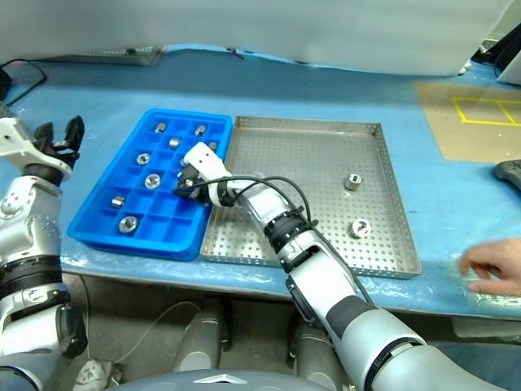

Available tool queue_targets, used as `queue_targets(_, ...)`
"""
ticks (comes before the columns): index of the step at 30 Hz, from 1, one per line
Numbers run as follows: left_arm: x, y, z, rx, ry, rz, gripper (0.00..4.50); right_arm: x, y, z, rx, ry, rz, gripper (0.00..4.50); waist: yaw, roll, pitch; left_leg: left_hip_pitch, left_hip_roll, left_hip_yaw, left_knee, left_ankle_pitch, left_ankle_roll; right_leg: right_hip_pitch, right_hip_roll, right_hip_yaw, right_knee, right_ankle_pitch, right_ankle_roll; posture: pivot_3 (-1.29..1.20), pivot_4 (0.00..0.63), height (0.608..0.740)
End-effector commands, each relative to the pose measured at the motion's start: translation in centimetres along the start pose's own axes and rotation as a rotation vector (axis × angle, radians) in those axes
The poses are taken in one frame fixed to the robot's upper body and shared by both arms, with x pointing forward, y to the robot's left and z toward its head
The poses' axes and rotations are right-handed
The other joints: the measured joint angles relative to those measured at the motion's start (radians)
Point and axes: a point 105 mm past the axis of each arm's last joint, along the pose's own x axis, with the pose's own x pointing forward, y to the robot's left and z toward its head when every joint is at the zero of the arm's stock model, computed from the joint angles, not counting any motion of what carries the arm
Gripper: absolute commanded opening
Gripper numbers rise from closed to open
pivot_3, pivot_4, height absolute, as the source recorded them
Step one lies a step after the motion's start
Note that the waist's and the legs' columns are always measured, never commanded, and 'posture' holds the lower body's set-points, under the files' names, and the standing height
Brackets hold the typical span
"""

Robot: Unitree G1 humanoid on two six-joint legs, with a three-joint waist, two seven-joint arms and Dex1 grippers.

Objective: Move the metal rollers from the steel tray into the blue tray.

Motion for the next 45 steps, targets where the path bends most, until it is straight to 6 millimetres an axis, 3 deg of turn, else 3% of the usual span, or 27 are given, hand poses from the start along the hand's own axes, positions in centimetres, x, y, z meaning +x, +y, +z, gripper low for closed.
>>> queue_targets(1,-1.1,-0.9,2.8,0.014,-0.076,-0.076,3.36,3.1,5.2,4.0,-0.061,-0.107,0.163,1.63,0.01,0.0,0.0,0.0,0.0,0.0,0.0,0.0,0.0,0.0,0.0,0.0,0.001,0.0,0.0,0.33,0.15,0.74)
queue_targets(6,-3.2,-1.8,2.5,0.037,-0.037,-0.153,3.36,3.8,6.7,4.5,-0.084,-0.12,0.218,1.63,0.011,0.0,0.0,0.001,0.0,-0.001,0.0,0.0,0.0,-0.002,0.0,0.0,0.004,-0.001,-0.002,0.39,0.15,0.74)
queue_targets(16,-6.1,-1.1,3.1,0.076,-0.027,-0.114,3.36,5.5,9.4,5.3,-0.103,-0.125,0.286,1.63,0.015,-0.001,0.0,0.003,0.002,-0.003,-0.003,0.001,-0.002,-0.004,0.003,0.0,0.007,-0.007,0.002,0.52,0.15,0.74)
queue_targets(25,-8.1,-0.3,3.5,0.086,-0.038,-0.043,3.36,5.8,10.8,8.0,-0.036,-0.24,0.344,1.63,0.046,0.0,0.0,0.004,0.002,-0.004,-0.004,0.001,-0.002,-0.005,0.003,0.0,0.008,-0.007,0.002,0.59,0.15,0.74)
queue_targets(31,-8.6,-0.3,3.5,0.083,-0.033,-0.03,3.36,4.9,11.1,10.1,0.079,-0.346,0.424,1.63,0.107,0.0,0.0,0.003,0.001,-0.004,-0.004,0.0,-0.003,-0.005,0.003,0.0,0.006,-0.007,0.001,0.61,0.15,0.74)
queue_targets(36,-8.2,-0.8,3.3,0.076,-0.027,-0.043,3.36,5.4,10.5,8.9,-0.067,-0.283,0.351,1.63,0.15,0.001,0.0,0.003,0.001,-0.005,-0.004,0.0,-0.003,-0.005,0.003,0.0,0.005,-0.008,0.001,0.59,0.15,0.74)
queue_targets(41,-7.8,-1.1,3.3,0.074,-0.026,-0.056,3.36,5.7,11.2,8.2,-0.149,-0.261,0.353,1.63,0.178,0.002,0.001,0.003,0.001,-0.007,-0.004,0.0,-0.004,-0.005,0.003,0.0,0.006,-0.008,0.002,0.59,0.15,0.74)
queue_targets(45,-7.6,-1.1,3.3,0.074,-0.027,-0.058,3.36,5.9,11.0,7.4,-0.204,-0.234,0.323,3.06,0.188,0.002,0.001,0.003,0.0,-0.009,-0.004,-0.001,-0.004,-0.005,0.003,0.0,0.006,-0.008,0.002,0.58,0.15,0.74)
